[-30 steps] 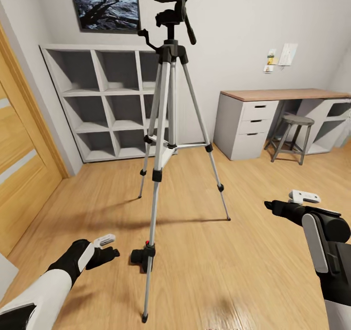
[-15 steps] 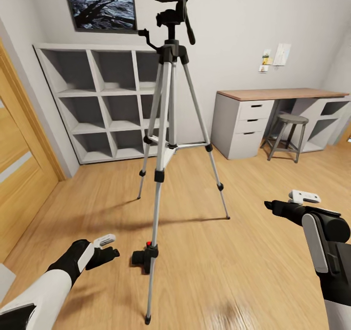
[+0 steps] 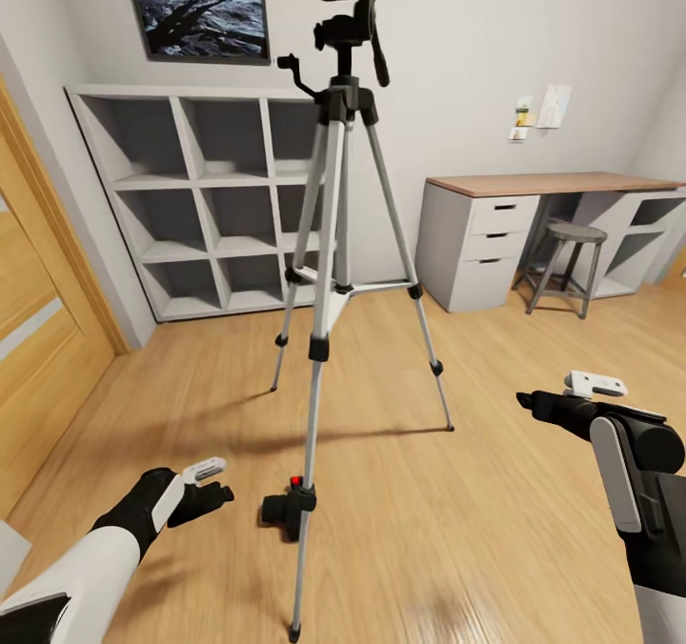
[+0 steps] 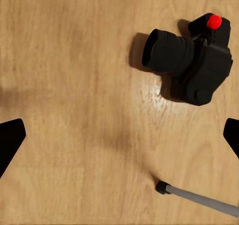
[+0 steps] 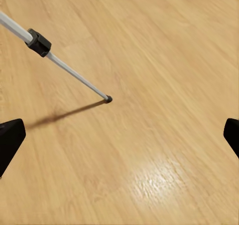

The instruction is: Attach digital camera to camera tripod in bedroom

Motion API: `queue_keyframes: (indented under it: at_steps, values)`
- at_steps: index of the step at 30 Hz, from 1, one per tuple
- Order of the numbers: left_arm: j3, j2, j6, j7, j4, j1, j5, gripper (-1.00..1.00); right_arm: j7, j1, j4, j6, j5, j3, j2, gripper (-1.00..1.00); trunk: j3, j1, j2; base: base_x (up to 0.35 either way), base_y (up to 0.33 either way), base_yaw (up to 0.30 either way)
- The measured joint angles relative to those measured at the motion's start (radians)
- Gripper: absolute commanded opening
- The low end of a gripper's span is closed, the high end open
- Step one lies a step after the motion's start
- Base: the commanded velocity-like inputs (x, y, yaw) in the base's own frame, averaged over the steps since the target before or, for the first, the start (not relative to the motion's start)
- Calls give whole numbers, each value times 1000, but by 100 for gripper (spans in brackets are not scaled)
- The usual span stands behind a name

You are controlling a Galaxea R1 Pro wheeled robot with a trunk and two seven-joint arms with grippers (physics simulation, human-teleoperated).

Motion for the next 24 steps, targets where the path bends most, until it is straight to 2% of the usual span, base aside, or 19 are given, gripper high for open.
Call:
queue_keyframes:
  at_steps: [11,21,24]
  values:
    - [-1,-14,-2,3,0,-2,3,100,0,0,0,0,0,-1,0,100,0,0,0,48,41,0]
    - [1,-46,-2,19,-4,-14,4,100,0,0,0,0,1,-1,0,100,0,0,0,6,5,0]
    - [2,-76,-4,53,-8,-17,4,100,0,0,0,0,1,-1,0,100,0,0,0,1,1,0]
